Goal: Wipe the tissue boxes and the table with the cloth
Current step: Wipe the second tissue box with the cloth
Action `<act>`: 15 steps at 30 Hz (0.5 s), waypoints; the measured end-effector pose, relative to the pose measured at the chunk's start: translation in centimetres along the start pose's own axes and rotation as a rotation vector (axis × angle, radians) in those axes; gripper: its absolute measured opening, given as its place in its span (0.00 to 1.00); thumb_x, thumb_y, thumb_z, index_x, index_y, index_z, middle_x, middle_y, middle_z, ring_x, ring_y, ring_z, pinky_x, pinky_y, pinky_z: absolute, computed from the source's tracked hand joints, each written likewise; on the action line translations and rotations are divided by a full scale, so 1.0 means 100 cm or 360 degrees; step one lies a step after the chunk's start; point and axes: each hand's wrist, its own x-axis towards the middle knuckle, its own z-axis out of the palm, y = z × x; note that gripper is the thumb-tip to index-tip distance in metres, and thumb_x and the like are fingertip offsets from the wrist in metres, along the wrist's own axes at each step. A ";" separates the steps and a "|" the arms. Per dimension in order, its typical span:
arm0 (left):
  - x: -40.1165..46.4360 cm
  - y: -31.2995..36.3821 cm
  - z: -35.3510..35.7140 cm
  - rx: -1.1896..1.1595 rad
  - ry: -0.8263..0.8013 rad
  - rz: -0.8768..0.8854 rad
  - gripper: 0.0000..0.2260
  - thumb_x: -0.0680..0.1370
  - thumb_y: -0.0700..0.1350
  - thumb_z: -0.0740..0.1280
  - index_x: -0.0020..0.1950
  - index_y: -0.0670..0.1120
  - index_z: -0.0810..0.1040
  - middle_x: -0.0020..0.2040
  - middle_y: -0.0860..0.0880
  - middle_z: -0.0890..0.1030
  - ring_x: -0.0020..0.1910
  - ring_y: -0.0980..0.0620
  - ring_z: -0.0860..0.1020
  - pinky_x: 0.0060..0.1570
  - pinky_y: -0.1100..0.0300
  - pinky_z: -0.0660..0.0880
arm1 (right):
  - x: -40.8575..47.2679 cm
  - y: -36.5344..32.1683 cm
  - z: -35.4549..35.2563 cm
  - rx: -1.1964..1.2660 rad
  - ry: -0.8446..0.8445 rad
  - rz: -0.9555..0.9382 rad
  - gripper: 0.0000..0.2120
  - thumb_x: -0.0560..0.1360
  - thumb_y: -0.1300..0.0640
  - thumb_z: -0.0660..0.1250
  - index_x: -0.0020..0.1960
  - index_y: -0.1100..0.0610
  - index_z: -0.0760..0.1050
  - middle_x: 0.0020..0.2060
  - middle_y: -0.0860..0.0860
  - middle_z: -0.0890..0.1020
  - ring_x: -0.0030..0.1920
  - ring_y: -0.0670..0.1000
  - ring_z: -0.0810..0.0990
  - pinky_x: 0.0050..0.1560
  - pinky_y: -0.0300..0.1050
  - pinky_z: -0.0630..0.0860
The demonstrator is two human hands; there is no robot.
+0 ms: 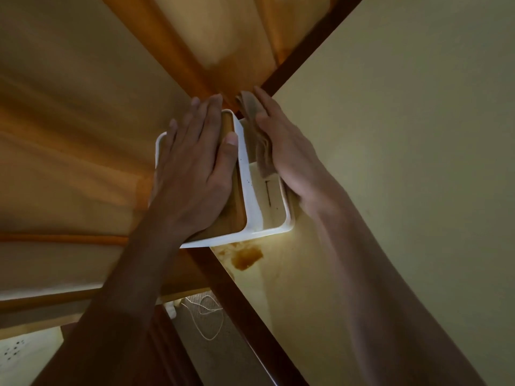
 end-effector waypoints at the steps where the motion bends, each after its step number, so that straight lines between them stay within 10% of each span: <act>1: 0.000 0.000 0.000 0.0002 0.0003 -0.0001 0.28 0.84 0.57 0.44 0.84 0.50 0.50 0.83 0.53 0.51 0.81 0.59 0.45 0.78 0.58 0.38 | 0.005 -0.001 -0.001 -0.0014 -0.0006 -0.0005 0.22 0.88 0.49 0.48 0.82 0.44 0.57 0.79 0.45 0.65 0.77 0.46 0.65 0.73 0.39 0.61; 10: 0.000 0.003 -0.002 0.0017 0.0009 -0.0012 0.29 0.84 0.57 0.44 0.84 0.49 0.50 0.83 0.53 0.52 0.81 0.58 0.45 0.78 0.58 0.39 | -0.035 0.021 0.010 0.0021 -0.0022 -0.0071 0.22 0.86 0.42 0.47 0.79 0.33 0.49 0.80 0.39 0.57 0.78 0.39 0.57 0.80 0.53 0.58; 15: -0.001 0.003 -0.001 0.0018 0.0033 -0.0030 0.29 0.83 0.58 0.44 0.84 0.50 0.50 0.83 0.53 0.52 0.81 0.58 0.45 0.77 0.59 0.38 | -0.108 0.033 0.026 0.0372 -0.0064 -0.0102 0.28 0.84 0.43 0.51 0.80 0.31 0.44 0.70 0.42 0.69 0.47 0.46 0.80 0.42 0.46 0.82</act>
